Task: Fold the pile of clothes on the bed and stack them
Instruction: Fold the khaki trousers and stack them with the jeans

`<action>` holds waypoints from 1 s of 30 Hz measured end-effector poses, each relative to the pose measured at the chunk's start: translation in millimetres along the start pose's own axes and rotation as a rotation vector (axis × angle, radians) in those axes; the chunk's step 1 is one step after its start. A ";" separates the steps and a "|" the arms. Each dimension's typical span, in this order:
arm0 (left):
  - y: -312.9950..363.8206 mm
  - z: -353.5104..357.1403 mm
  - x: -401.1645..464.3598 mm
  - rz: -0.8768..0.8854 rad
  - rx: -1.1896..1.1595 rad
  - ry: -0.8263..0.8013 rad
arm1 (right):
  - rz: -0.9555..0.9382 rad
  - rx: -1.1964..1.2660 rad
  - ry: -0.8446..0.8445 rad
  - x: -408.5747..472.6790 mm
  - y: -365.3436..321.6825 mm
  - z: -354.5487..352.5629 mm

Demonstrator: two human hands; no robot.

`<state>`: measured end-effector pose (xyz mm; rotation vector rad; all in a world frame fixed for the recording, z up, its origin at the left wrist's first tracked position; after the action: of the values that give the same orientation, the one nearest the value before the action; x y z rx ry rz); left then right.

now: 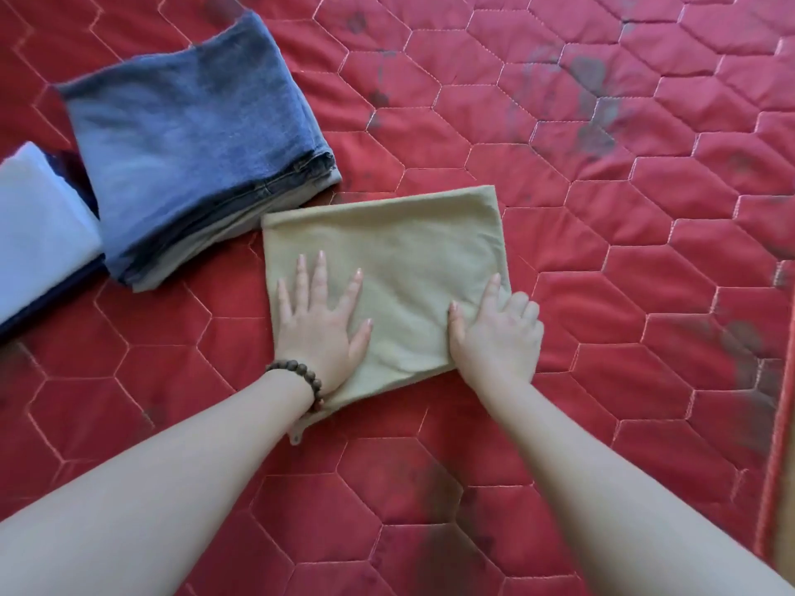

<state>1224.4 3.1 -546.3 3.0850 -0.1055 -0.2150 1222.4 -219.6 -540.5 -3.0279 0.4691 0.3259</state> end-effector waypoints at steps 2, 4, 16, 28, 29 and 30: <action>-15.7 0.8 -12.0 -0.027 -0.002 -0.038 | -0.030 0.054 -0.018 -36.5 -13.7 8.2; -34.1 0.5 -21.1 -0.026 0.024 -0.085 | -0.066 0.061 -0.034 -64.2 -19.0 14.9; -80.1 19.3 -65.8 0.089 0.009 -0.019 | -0.748 0.191 0.157 -61.8 -173.1 3.5; -80.9 25.1 -68.1 0.105 -0.070 0.053 | -0.372 -0.064 0.096 30.2 -133.9 21.3; -80.6 25.7 -68.7 0.104 -0.072 0.041 | -0.284 -0.081 0.090 33.7 -108.5 17.9; -80.5 26.1 -68.7 0.102 -0.075 0.030 | -0.227 -0.099 0.088 35.1 -88.3 13.9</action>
<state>1158.0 87.1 -566.9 2.9964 -0.2476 -0.1641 1279.3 -144.6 -559.2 -3.1595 0.1133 0.2087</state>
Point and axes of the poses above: each hand's wrist, its own x-axis towards the middle knuckle, its own z-axis out of the palm, y = z × x, the point moved 7 cm from there along x, towards the middle knuckle, and after that the axes turned 8 degrees about y, right-handed, at the moved point
